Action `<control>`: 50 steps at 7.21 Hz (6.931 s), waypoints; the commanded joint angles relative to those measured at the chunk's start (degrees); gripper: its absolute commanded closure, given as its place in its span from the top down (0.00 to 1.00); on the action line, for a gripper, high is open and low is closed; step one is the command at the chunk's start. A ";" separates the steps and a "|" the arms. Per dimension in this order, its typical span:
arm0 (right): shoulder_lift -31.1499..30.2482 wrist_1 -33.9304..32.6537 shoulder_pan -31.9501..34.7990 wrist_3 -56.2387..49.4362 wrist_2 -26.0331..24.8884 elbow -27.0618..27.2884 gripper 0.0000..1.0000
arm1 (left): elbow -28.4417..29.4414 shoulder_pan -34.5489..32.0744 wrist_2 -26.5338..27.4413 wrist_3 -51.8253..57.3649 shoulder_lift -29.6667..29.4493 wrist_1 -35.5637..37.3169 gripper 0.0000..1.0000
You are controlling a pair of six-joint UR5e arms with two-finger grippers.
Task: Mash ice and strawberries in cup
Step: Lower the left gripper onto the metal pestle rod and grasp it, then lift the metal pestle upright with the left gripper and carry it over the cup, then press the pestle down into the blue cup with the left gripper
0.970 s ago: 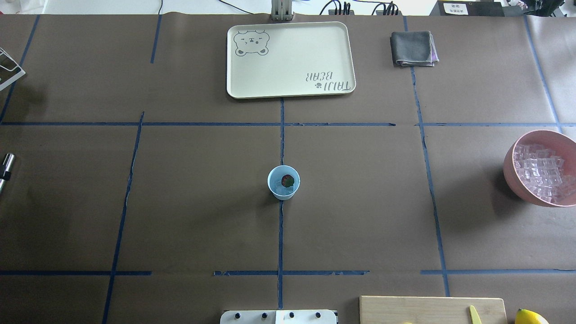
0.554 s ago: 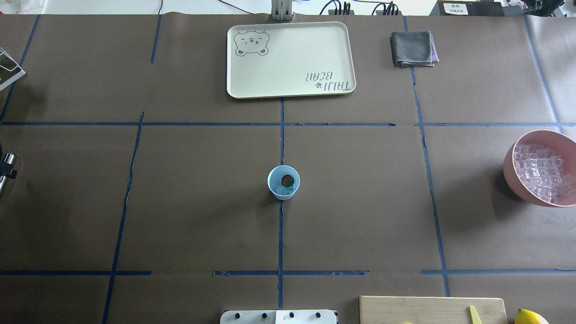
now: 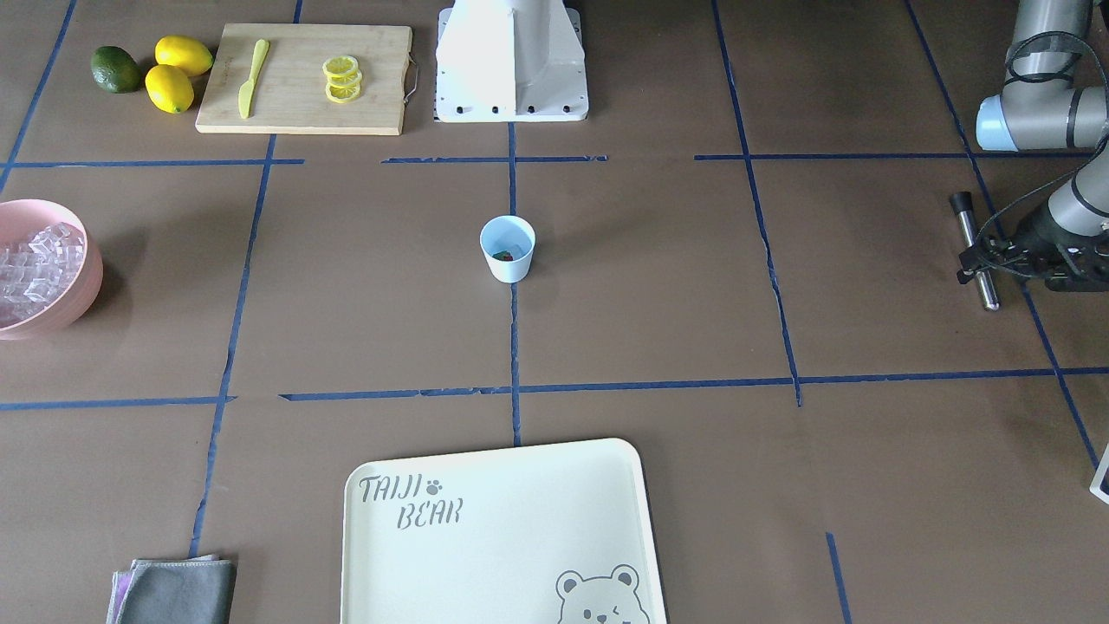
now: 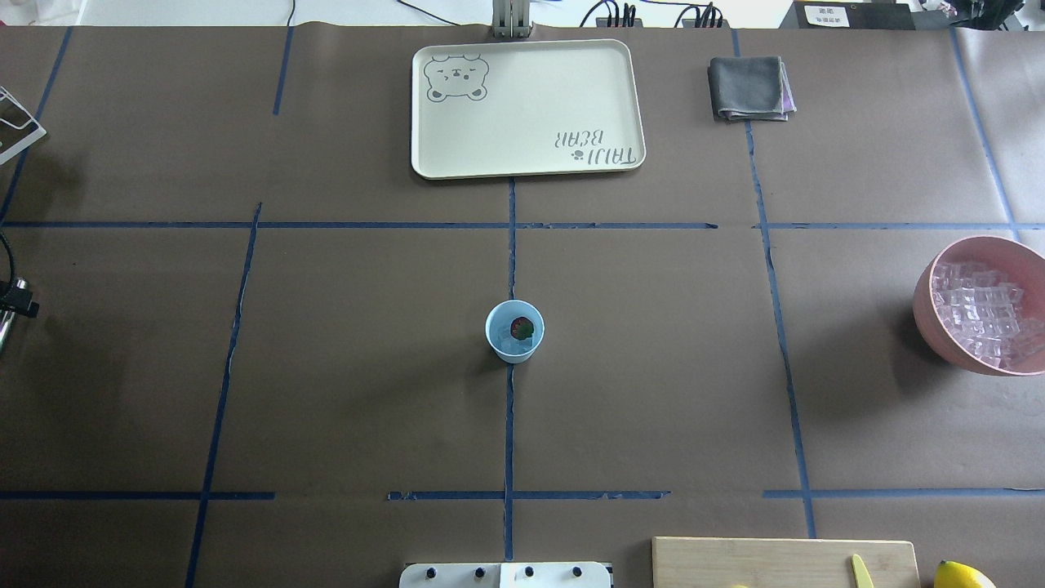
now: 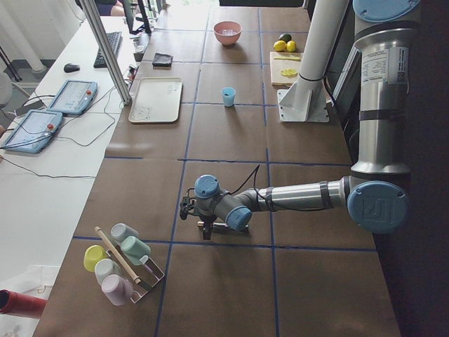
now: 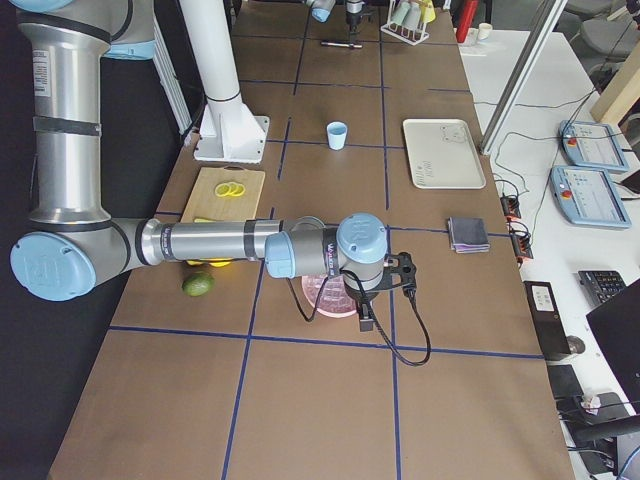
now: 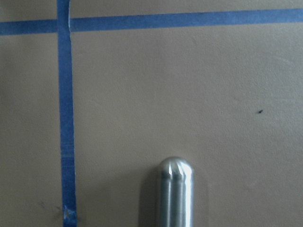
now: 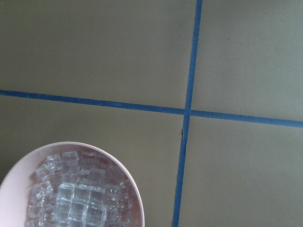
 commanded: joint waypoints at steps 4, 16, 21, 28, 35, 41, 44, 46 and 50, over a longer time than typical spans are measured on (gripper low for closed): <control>0.00 0.00 0.00 0.00 -0.09 0.08 0.99 | -0.22 0.00 0.00 -0.09 0.09 -0.15 0.52; 0.27 0.26 0.00 0.00 0.00 1.31 0.99 | -29.03 -0.18 10.49 -0.69 -15.00 1.87 0.00; 0.09 0.00 0.00 0.00 0.26 1.31 0.99 | -39.94 10.07 39.57 -12.74 -14.24 -8.37 0.00; 0.18 0.09 -0.09 -0.09 -0.27 0.96 0.99 | -33.40 46.21 85.84 4.75 -25.89 -19.65 0.00; 0.18 0.09 -0.26 0.00 -0.35 0.87 0.99 | -16.75 48.08 77.70 4.92 -33.22 -40.57 0.00; 0.27 0.09 -0.26 0.26 -0.27 0.79 0.99 | -5.06 49.57 77.96 4.75 -36.39 -48.76 0.00; 0.27 0.09 -0.35 0.26 -0.35 0.70 0.99 | -4.97 51.42 78.40 4.57 -36.39 -48.76 0.00; 0.27 0.09 -0.35 0.26 -0.35 0.61 0.99 | -4.70 51.42 78.40 4.57 -36.48 -48.76 0.00; 0.27 0.09 -0.35 0.09 -0.35 0.52 0.99 | -4.18 51.42 78.40 4.66 -36.48 -48.67 0.00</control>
